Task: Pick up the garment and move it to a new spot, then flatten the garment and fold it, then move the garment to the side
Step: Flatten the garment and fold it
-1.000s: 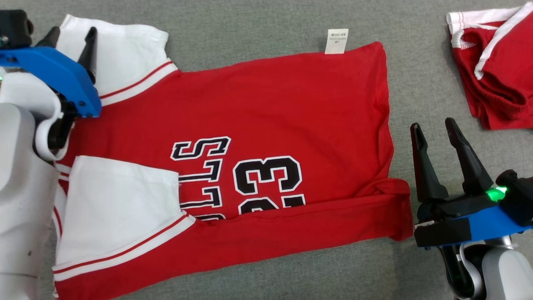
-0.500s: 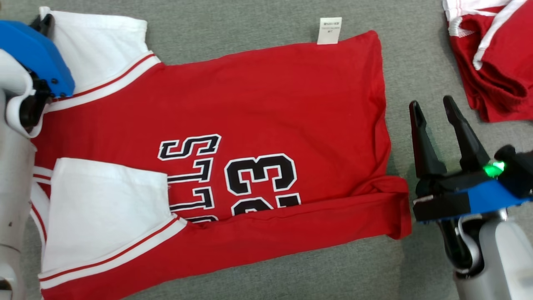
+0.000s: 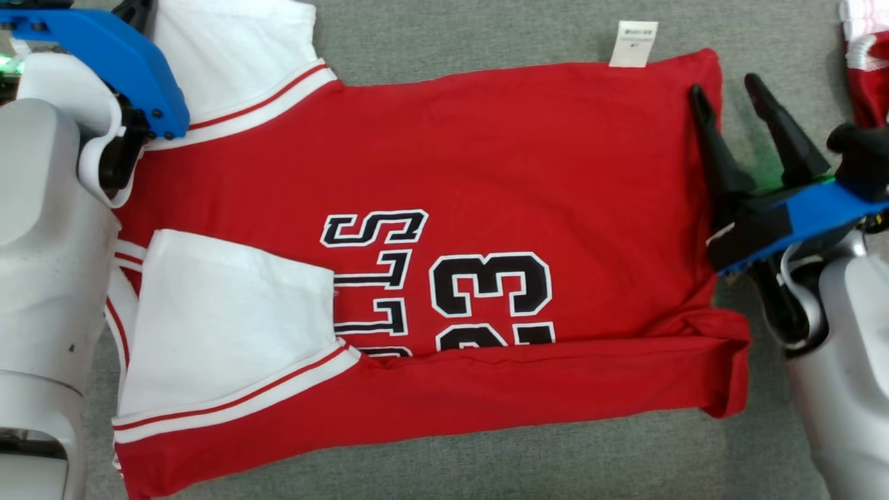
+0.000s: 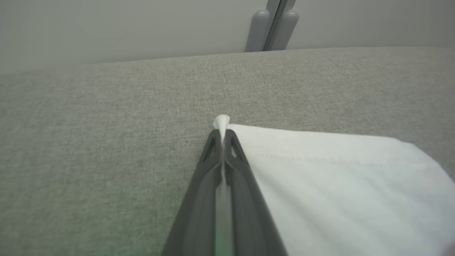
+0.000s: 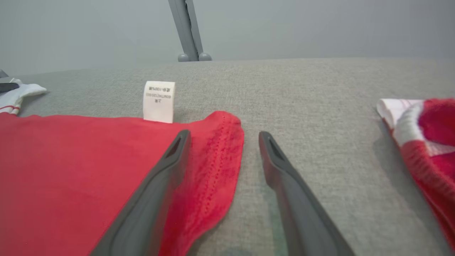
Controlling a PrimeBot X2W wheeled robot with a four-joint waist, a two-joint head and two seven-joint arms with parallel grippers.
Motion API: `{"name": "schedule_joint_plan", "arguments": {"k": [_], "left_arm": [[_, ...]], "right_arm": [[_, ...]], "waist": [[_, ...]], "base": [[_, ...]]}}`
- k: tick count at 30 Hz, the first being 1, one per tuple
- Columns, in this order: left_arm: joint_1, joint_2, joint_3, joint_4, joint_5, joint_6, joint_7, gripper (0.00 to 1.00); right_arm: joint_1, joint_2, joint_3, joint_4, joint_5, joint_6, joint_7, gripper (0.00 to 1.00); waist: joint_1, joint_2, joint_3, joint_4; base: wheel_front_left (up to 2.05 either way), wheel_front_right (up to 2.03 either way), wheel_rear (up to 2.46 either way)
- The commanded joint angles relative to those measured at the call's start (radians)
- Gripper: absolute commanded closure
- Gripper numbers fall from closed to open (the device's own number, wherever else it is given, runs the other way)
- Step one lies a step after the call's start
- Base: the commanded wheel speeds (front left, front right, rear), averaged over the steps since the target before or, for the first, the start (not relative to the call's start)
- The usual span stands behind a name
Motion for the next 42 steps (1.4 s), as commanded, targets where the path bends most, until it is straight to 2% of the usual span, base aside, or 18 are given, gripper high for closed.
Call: {"name": "schedule_joint_plan", "arguments": {"k": [1, 6, 7, 8, 9, 11, 13, 16, 22, 27, 30, 35, 42], "left_arm": [[-0.015, -0.001, -0.005, 0.009, -0.003, -0.006, -0.008, 1.00], [-0.028, -0.014, -0.029, 0.021, -0.021, -0.005, -0.048, 1.00], [-0.028, -0.015, -0.033, 0.019, -0.029, -0.005, -0.059, 1.00], [-0.027, -0.015, -0.039, 0.018, -0.034, -0.005, -0.067, 1.00], [-0.027, -0.015, -0.045, 0.019, -0.040, -0.005, -0.073, 1.00], [-0.025, -0.014, -0.058, 0.015, -0.055, -0.005, -0.087, 1.00], [-0.021, -0.012, -0.067, 0.009, -0.069, -0.005, -0.106, 1.00], [-0.014, -0.001, -0.081, 0.000, -0.076, -0.005, -0.154, 1.00], [0.022, 0.015, -0.074, -0.034, -0.087, -0.005, -0.283, 1.00], [0.116, 0.024, -0.042, -0.113, -0.113, 0.008, -0.369, 1.00], [0.221, 0.028, -0.020, -0.196, -0.130, 0.033, -0.393, 1.00], [0.464, 0.035, 0.019, -0.387, -0.171, 0.100, -0.407, 1.00], [0.789, 0.035, 0.037, -0.609, -0.249, 0.204, -0.347, 1.00]], "right_arm": [[-0.029, -0.014, 0.002, 0.022, 0.008, 0.000, 0.004, 0.00], [-0.110, -0.053, 0.036, 0.136, 0.043, 0.000, 0.058, 0.00], [-0.121, -0.061, 0.053, 0.152, 0.051, 0.000, 0.074, 0.17], [-0.135, -0.071, 0.067, 0.167, 0.059, 0.000, 0.089, 0.52], [-0.142, -0.078, 0.088, 0.184, 0.070, 0.000, 0.115, 0.64], [-0.153, -0.092, 0.123, 0.200, 0.092, 0.000, 0.147, 1.00], [-0.163, -0.109, 0.147, 0.208, 0.113, 0.000, 0.163, 1.00], [-0.184, -0.133, 0.136, 0.204, 0.127, 0.000, 0.114, 1.00], [-0.154, -0.144, 0.108, 0.189, 0.134, 0.000, -0.002, 1.00], [-0.089, -0.137, 0.094, 0.174, 0.140, 0.000, -0.037, 1.00], [-0.034, -0.141, 0.088, 0.157, 0.149, 0.000, -0.051, 1.00], [0.080, -0.140, 0.088, 0.126, 0.168, 0.000, -0.050, 1.00], [0.211, -0.109, 0.076, 0.102, 0.178, 0.000, -0.049, 1.00]], "waist": [[-0.0001, -0.0002, 0.004, 0.006], [-0.0001, -0.0002, -0.002, 0.018], [-0.0001, -0.0002, -0.004, 0.020], [-0.0001, -0.0002, -0.008, 0.021], [-0.0001, -0.0002, -0.011, 0.023], [-0.0001, -0.0002, -0.018, 0.026], [-0.0001, -0.0002, -0.025, 0.029], [-0.0001, -0.0002, -0.041, 0.035], [-0.0001, -0.0002, -0.090, 0.044], [-0.0001, -0.0002, -0.143, 0.051], [-0.0001, -0.0002, -0.173, 0.058], [-0.0001, -0.0002, -0.211, 0.065], [-0.0001, -0.0002, -0.237, 0.058]], "base": [[0.00, 0.00, 0.00], [0.00, 0.00, 0.00], [0.00, 0.00, 0.00], [0.00, 0.00, 0.00], [0.00, 0.00, 0.00], [0.00, 0.00, 0.00], [0.00, 0.00, 0.00], [0.00, 0.00, 0.00], [0.00, 0.00, 0.00], [0.00, 0.00, 0.00], [0.00, 0.00, 0.00], [0.00, 0.00, 0.00], [0.00, 0.00, 0.00]]}}
